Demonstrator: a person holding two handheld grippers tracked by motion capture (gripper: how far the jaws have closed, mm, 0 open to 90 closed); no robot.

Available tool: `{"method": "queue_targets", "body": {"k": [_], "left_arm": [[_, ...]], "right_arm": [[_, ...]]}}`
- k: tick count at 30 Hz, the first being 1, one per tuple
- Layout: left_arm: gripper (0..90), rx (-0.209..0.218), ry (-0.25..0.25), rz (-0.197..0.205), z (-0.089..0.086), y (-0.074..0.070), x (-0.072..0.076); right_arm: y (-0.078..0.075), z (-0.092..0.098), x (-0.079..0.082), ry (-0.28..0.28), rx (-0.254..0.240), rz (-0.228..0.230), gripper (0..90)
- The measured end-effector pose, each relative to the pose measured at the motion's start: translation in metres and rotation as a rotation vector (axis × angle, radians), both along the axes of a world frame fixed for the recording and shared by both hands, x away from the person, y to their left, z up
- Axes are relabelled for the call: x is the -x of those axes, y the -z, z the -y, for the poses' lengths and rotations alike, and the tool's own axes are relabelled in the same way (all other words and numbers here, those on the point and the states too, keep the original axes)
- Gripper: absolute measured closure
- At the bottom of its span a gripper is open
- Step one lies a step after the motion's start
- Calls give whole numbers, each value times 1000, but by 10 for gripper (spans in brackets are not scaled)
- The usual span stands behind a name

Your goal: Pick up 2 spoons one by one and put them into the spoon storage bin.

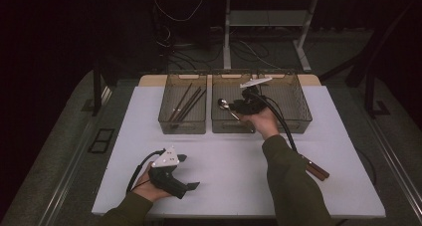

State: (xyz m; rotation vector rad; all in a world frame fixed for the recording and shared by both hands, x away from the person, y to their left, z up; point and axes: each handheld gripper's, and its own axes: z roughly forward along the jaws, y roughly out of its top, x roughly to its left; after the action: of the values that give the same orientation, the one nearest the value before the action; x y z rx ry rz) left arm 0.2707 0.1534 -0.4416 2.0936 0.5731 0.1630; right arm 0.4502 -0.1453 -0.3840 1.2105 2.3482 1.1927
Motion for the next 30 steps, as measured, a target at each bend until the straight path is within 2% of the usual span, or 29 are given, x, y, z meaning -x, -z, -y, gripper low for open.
{"method": "queue_targets", "body": {"k": [4, 10, 14, 24, 30], "left_arm": [[0, -11, 4, 1, 0, 0, 0], [0, -13, 4, 3, -1, 0, 0], [0, -5, -1, -4, 0, 0, 0], [0, -1, -7, -8, 0, 0, 1], [0, -1, -7, -5, 0, 0, 1]], "right_arm": [[-6, 2, 3, -3, 2, 27, 534], [-15, 9, 7, -1, -40, 31, 423], [-23, 16, 13, -24, -61, 22, 386], [-34, 34, 32, -76, -79, 68, 293], [-37, 43, 45, -82, -80, 93, 256]]}}
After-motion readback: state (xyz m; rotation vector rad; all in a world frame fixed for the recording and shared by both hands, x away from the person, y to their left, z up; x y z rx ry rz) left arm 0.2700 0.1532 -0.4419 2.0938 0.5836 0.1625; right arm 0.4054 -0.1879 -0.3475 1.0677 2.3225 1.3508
